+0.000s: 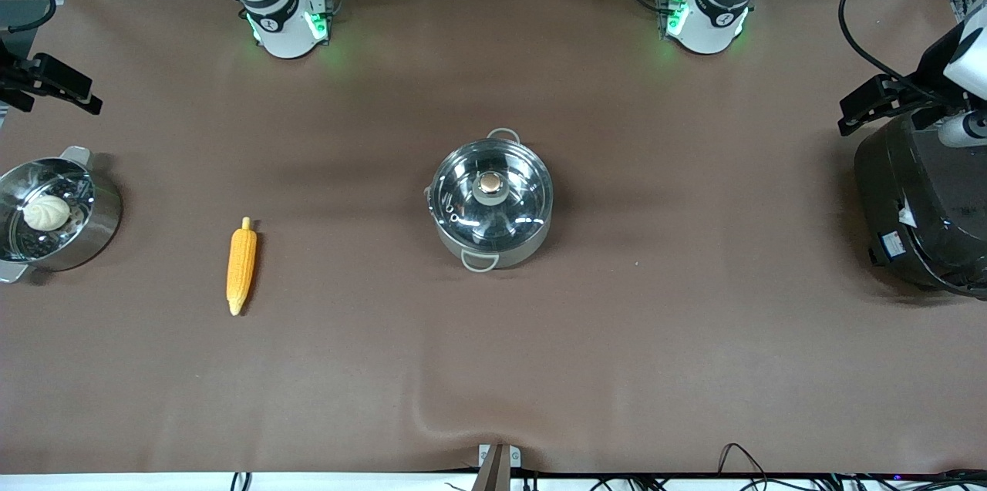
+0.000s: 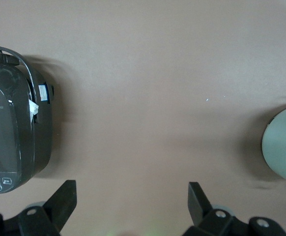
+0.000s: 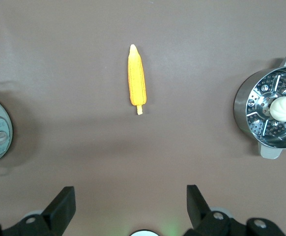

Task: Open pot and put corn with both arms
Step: 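Reach the left gripper to the glass lid knob on the steel pot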

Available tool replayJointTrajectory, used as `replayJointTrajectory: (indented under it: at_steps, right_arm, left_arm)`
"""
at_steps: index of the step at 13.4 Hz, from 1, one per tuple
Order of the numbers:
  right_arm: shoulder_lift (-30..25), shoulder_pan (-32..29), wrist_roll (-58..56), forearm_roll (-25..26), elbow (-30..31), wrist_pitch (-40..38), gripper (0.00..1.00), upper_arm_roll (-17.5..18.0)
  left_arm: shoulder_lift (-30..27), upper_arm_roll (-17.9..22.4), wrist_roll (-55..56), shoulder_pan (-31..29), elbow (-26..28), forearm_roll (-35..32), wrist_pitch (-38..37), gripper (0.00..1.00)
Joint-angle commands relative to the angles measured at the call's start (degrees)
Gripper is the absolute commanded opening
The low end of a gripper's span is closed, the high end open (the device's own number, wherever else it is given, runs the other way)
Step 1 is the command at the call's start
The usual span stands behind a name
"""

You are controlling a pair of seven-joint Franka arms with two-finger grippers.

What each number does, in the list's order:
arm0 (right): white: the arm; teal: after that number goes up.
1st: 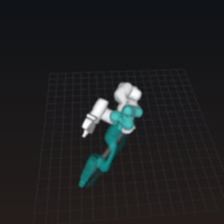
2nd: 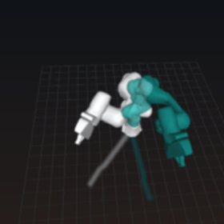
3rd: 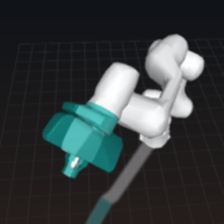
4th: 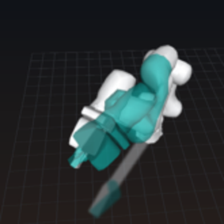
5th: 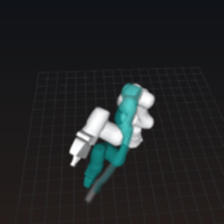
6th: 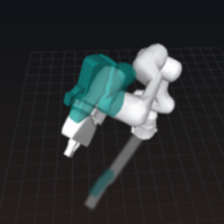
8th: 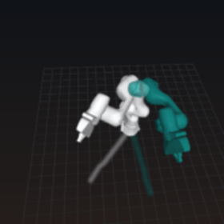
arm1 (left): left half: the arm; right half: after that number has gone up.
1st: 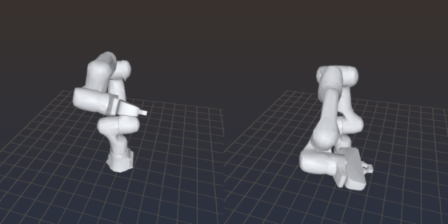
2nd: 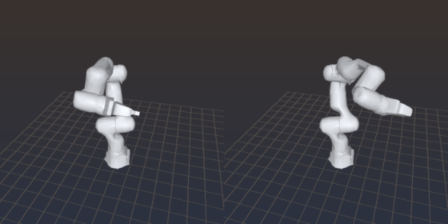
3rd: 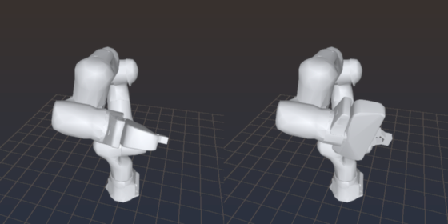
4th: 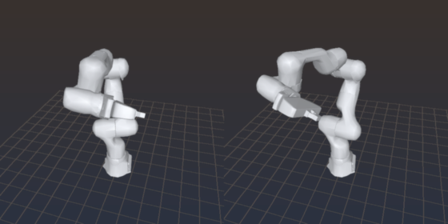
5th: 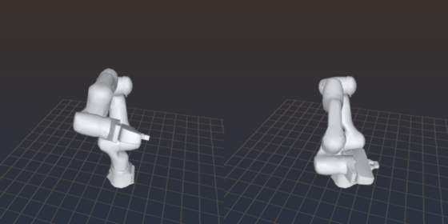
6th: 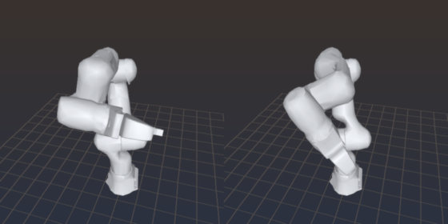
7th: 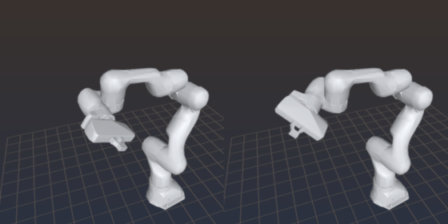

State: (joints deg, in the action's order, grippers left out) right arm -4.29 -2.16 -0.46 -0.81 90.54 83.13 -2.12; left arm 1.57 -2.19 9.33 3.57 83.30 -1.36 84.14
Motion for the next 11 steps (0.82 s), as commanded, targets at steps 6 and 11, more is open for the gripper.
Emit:
replayJointTrajectory:
  at_steps: [6,11]
  right_arm:
    - [0.6,-0.74,-0.42,-0.77,-0.8,-0.33,1.0,0.36]
    - [0.78,-0.56,-0.42,-0.86,-0.8,-0.25,1.0,0.36]
  left_arm:
    - [4.31,-1.5,1.65,2.66,-2.0,1.01,0.57,1.0]
    - [10.45,-5.45,17.96,11.08,-1.73,6.8,8.93,1.0]
